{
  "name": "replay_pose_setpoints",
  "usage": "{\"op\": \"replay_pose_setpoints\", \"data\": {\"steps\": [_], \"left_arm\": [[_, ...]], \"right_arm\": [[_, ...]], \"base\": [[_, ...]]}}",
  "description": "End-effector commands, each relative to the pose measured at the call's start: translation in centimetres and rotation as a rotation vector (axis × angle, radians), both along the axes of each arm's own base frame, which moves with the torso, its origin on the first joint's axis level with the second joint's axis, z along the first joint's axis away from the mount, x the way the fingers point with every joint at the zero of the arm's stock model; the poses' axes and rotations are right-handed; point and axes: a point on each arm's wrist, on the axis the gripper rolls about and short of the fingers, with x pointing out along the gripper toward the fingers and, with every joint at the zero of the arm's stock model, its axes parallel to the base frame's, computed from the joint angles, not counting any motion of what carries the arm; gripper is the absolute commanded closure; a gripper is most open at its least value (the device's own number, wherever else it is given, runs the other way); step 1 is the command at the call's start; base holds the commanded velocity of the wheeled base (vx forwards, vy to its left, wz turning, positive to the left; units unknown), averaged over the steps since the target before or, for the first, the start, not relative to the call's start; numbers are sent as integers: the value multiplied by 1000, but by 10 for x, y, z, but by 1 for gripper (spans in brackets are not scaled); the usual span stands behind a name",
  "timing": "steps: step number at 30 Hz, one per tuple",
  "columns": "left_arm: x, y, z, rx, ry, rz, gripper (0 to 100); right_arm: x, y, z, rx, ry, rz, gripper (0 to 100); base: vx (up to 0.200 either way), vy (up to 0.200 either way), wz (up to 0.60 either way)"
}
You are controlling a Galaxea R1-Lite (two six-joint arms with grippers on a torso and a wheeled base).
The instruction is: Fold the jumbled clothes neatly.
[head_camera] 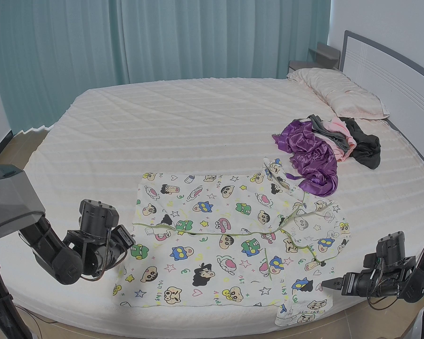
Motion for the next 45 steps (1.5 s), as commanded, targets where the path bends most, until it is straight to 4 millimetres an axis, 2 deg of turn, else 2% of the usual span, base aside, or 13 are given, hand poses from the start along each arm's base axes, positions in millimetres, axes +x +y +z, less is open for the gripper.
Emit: {"op": "replay_pose_setpoints", "data": {"steps": [1,4,10,12,13,17,18,25,29,35,38,45], "left_arm": [[10,13,13,-11,-47,0,100],[16,16,15,-14,-58,3,100],[33,27,-8,18,-7,33,100],[34,27,-9,20,-4,32,100],[38,27,-18,27,18,29,100],[40,26,-19,26,15,29,100],[42,26,-17,23,5,30,0],[43,32,-9,19,-18,51,0],[40,41,5,8,-51,75,0],[43,36,16,-57,-80,-4,0],[53,30,18,-101,-95,-61,0],[89,18,-6,-123,-14,-111,0]], "right_arm": [[-4,-1,-1,-4,14,0,0],[-4,-1,-1,-4,14,0,0],[-4,-1,-1,-4,16,0,0],[-4,-1,-1,-4,16,0,0],[-4,-1,-1,-4,16,0,0],[-4,-1,-1,-4,17,0,0],[-4,-1,-1,-4,17,0,0],[-4,-1,-1,-5,14,-1,0],[-4,-1,1,-5,6,-2,0],[-5,-1,0,-5,8,0,0],[-5,-1,0,-5,8,0,0],[-5,2,0,-6,12,12,0]], "base": [[0,0,0],[0,0,0],[0,0,0],[0,0,0],[0,0,0],[0,0,0],[0,0,0],[0,0,0],[0,0,0],[0,0,0],[0,0,0],[0,0,0]]}}
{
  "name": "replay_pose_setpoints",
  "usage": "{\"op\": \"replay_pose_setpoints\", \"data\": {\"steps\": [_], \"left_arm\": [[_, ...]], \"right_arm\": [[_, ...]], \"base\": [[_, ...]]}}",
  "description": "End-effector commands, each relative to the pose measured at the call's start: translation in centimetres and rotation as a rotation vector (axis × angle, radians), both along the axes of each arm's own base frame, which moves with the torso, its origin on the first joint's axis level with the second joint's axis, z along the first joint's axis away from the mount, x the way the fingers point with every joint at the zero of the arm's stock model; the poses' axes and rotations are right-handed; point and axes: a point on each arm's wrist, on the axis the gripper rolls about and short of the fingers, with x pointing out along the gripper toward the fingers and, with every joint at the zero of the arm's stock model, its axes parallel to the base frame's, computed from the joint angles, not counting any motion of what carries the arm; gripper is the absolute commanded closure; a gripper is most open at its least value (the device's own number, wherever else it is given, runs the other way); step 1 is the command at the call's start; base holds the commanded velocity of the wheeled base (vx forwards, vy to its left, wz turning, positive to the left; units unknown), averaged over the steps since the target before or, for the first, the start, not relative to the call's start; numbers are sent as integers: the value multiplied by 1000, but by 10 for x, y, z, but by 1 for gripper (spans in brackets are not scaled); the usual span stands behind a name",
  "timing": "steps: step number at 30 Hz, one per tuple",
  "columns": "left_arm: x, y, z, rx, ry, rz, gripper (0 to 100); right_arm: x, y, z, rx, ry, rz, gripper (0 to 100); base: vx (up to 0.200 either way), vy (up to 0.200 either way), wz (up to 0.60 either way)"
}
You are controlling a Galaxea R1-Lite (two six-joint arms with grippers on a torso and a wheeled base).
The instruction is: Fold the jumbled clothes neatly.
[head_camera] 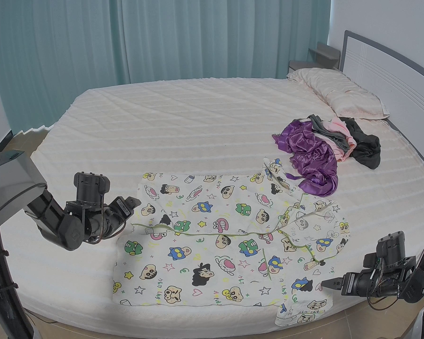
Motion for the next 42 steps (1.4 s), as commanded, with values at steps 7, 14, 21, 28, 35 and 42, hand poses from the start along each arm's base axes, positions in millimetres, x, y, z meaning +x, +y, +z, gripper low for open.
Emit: {"op": "replay_pose_setpoints", "data": {"steps": [7,14,21,28,35,42], "left_arm": [[43,-18,-40,-30,98,-73,0],[49,-21,-46,-25,97,-72,0],[49,-21,-45,-12,89,-56,0],[52,-20,-42,15,68,-14,100],[49,-17,-41,79,63,63,100],[36,-14,-35,99,73,83,100]], "right_arm": [[-5,0,-3,-5,26,8,0],[-5,0,-3,-5,26,8,0],[-5,0,-3,-4,25,7,0],[-5,1,-3,-5,29,9,0],[-5,2,-3,-5,29,15,0],[-6,2,-3,-5,29,16,0]], "base": [[0,0,0],[0,0,0],[0,0,0],[0,0,0],[0,0,0],[0,0,0]]}}
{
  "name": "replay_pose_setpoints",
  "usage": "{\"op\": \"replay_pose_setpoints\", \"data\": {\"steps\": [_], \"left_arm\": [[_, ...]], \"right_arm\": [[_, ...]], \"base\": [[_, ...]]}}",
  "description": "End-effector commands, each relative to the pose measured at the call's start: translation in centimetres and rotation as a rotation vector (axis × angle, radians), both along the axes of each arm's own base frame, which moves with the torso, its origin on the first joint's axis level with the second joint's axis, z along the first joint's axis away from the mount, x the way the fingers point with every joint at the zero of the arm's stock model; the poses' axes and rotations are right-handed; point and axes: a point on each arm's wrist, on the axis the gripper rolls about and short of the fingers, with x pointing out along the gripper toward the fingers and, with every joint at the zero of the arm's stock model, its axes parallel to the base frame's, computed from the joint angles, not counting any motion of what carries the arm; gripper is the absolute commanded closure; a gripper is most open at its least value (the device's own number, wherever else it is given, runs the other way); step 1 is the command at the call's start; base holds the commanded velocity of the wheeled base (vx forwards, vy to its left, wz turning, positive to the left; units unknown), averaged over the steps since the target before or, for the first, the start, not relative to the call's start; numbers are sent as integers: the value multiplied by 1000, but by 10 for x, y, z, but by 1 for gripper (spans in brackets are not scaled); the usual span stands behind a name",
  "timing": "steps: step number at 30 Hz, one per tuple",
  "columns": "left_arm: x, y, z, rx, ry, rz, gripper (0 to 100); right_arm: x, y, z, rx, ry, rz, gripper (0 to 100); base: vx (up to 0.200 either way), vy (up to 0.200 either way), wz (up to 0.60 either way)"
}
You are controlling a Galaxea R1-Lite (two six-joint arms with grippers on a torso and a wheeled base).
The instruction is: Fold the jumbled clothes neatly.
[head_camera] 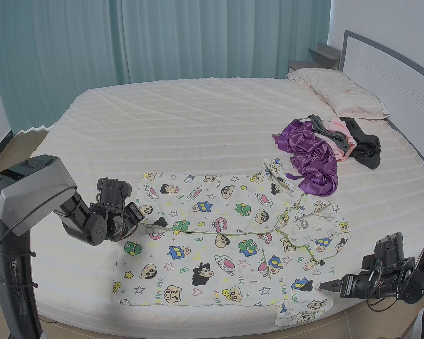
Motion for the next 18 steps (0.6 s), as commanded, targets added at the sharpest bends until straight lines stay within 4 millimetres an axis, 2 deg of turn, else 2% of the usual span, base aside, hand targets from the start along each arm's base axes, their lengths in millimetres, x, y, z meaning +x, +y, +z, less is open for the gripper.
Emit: {"op": "replay_pose_setpoints", "data": {"steps": [1,10,18], "left_arm": [[-9,1,8,2,0,0,100],[-30,-10,7,35,39,-18,100],[-27,-13,8,48,24,-8,100]], "right_arm": [[-4,-1,-1,-3,14,1,0],[-4,-1,-1,-4,14,0,0],[-4,-1,0,-4,12,0,0]], "base": [[0,0,0],[0,0,0],[0,0,0]]}}
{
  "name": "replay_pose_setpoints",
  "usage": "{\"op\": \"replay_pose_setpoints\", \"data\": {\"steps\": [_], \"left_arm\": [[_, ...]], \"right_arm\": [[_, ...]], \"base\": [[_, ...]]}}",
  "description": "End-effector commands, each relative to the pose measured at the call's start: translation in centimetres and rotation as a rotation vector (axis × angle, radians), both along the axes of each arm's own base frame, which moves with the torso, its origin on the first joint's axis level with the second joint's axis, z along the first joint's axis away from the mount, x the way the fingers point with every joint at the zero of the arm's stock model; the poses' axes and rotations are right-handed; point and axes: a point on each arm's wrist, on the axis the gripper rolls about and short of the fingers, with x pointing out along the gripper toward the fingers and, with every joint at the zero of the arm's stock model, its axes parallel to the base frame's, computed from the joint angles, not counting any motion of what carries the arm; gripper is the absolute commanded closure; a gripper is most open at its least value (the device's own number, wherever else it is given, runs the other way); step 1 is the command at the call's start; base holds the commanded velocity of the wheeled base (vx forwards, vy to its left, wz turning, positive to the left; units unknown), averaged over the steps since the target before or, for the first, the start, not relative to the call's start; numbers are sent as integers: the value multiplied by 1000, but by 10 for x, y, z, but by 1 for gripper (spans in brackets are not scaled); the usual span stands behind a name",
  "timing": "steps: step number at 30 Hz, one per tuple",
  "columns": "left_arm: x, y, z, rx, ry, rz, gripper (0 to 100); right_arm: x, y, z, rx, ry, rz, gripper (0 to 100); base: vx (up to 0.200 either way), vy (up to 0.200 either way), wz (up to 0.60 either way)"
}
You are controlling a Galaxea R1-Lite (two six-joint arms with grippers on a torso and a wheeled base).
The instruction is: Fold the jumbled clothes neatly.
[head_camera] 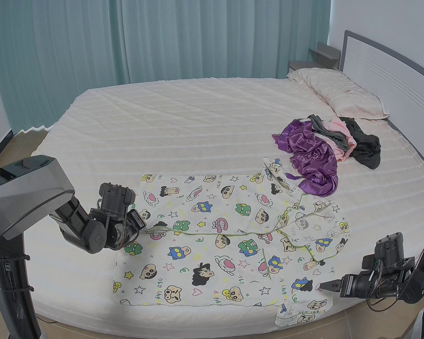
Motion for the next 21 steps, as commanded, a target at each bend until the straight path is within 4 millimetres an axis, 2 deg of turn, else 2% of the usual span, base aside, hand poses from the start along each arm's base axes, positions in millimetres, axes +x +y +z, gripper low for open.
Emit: {"op": "replay_pose_setpoints", "data": {"steps": [1,2,3,8,11,15,19,21], "left_arm": [[1,-1,1,-1,-6,0,100],[1,-1,1,-1,-7,0,100],[0,-1,0,1,-1,0,0],[-7,1,5,0,2,2,0],[-14,4,15,-5,-13,3,0],[-28,11,31,-18,-34,10,0],[-38,16,36,-44,-35,41,0],[-51,19,42,-82,-38,58,0]], "right_arm": [[-4,-1,-1,-3,14,2,0],[-4,-1,-1,-3,14,2,0],[-4,-1,-1,-3,14,2,0],[-4,-1,0,-2,6,0,0],[-4,-1,2,0,-6,-1,0],[-5,-1,6,11,-21,-11,0],[-5,-1,7,14,-28,-12,0],[-5,-1,7,14,-29,-12,0]], "base": [[0,0,0],[0,0,0],[0,0,0],[0,0,0],[0,0,0],[0,0,0],[0,0,0],[0,0,0]]}}
